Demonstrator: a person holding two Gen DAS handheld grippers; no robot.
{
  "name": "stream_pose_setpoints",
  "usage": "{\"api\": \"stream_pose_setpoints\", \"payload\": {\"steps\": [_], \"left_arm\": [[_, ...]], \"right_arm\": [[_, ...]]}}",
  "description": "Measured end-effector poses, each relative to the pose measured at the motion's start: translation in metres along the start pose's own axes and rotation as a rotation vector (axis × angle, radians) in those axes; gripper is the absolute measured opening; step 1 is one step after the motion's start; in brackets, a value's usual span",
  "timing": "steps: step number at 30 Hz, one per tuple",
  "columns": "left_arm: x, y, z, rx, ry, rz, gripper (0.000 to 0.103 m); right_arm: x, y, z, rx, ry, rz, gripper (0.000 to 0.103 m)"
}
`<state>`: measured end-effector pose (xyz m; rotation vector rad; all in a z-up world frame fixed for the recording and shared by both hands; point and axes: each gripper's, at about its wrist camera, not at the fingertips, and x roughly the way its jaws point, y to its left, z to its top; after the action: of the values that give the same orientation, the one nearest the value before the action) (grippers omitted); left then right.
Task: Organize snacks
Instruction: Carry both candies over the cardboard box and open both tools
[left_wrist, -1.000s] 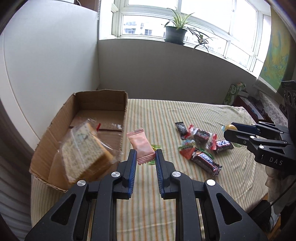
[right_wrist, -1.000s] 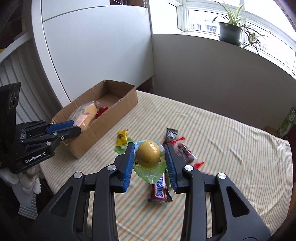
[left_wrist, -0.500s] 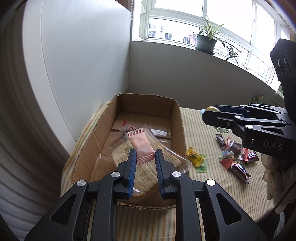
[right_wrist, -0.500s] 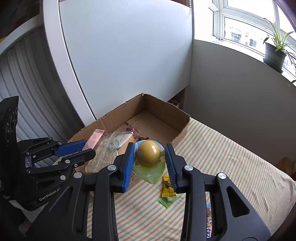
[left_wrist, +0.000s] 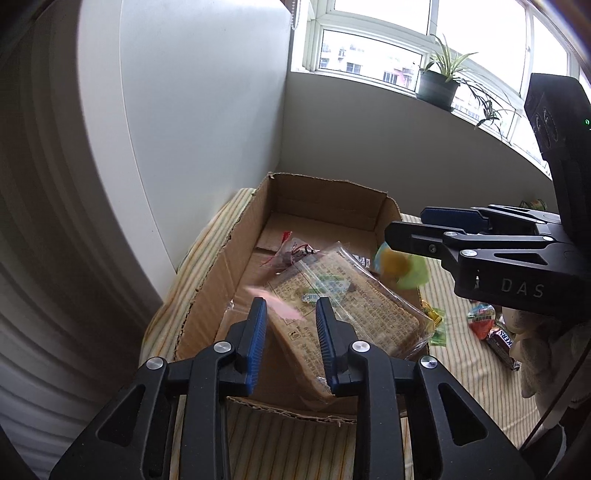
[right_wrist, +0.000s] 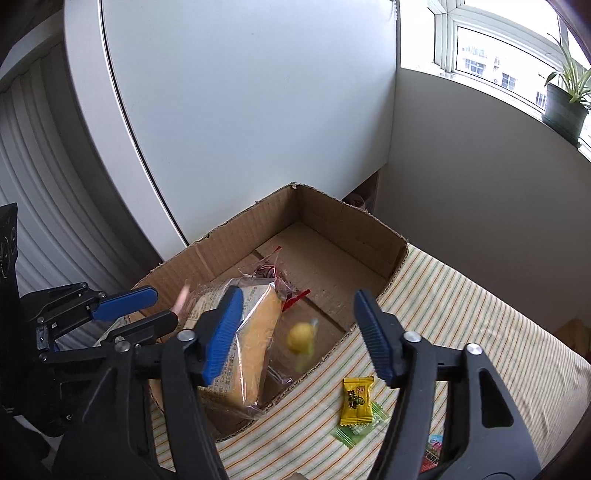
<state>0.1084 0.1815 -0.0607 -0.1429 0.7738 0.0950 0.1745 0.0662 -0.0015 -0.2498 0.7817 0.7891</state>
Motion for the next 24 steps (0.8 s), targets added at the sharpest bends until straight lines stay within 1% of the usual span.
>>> {"api": "stream_pose_setpoints", "payload": {"steps": [1, 2, 4, 7, 14, 24], "left_arm": [[0.000, -0.001, 0.000, 0.002, 0.000, 0.002, 0.030], [0.000, -0.001, -0.001, 0.002, -0.001, 0.006, 0.034], [-0.002, -0.001, 0.000, -0.002, -0.006, 0.006, 0.037], [-0.005, -0.002, -0.001, -0.003, -0.012, 0.001, 0.037], [-0.017, -0.016, -0.001, 0.009, -0.031, -0.019, 0.037], [-0.024, -0.057, -0.004, 0.054, -0.034, -0.075, 0.037]], "right_arm": [[-0.003, -0.001, 0.001, 0.001, -0.007, 0.001, 0.071], [-0.005, -0.001, 0.001, 0.003, -0.011, -0.003, 0.071], [-0.011, -0.003, 0.001, 0.008, -0.018, -0.008, 0.072], [-0.020, -0.006, -0.001, 0.008, -0.027, -0.013, 0.074], [-0.045, -0.025, -0.012, 0.024, -0.034, -0.040, 0.075], [-0.093, -0.083, -0.050, 0.080, -0.034, -0.121, 0.074]]}}
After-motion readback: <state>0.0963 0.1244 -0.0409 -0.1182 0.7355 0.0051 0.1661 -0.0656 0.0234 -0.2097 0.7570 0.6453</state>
